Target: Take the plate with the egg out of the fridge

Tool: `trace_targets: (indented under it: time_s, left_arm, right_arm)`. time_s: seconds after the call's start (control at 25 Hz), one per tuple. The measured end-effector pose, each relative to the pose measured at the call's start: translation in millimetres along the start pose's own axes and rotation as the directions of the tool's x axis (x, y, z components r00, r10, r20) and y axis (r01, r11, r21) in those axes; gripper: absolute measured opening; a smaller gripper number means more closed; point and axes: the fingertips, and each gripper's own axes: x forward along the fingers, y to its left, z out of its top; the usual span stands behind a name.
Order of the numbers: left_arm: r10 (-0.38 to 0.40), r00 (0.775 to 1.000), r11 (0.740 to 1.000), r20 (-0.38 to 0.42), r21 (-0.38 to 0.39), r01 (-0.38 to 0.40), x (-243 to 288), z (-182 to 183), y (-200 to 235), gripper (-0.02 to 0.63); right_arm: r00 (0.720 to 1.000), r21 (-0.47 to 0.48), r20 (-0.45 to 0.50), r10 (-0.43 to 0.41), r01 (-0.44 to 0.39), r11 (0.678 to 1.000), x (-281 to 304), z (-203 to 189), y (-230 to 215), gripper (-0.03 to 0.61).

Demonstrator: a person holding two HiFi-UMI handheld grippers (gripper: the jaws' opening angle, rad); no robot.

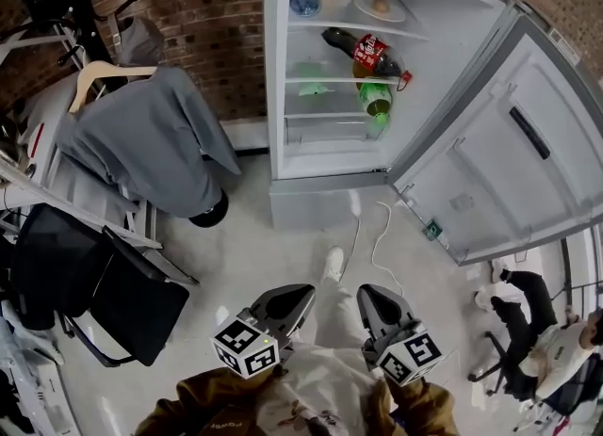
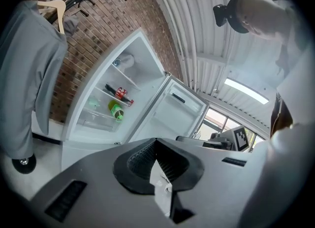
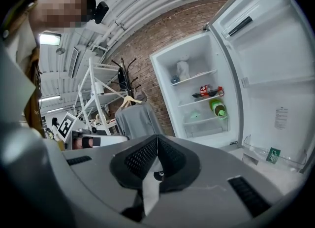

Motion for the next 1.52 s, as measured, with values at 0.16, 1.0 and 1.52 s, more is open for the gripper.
trace_targets:
  time_s: [0.16,1.0,1.52]
  left_arm:
    - [0.012,1.000,1.000,-0.008,0.020,-0.012,22.2,7.8,13.7,0.008]
    - [0.035,0.999,0.989,0.004,0.141,-0.035,193.5,139.6,87.2,0.008]
    - [0.074,0.997,0.983,0.039,0.167,-0.079,264.9,197.3,116.3,0.008]
  right_arm:
    - [1.000,0.011,0.024,0.016,-0.016,1.000,19.0,8.1,-24.2,0.008]
    - [0.971,-0.053,0.146,0.190,-0.184,0.981,145.3,173.4,-136.8,0.008]
    - [0.954,-0.134,0.184,0.238,-0.216,0.967,191.3,226.3,-175.5,0.008]
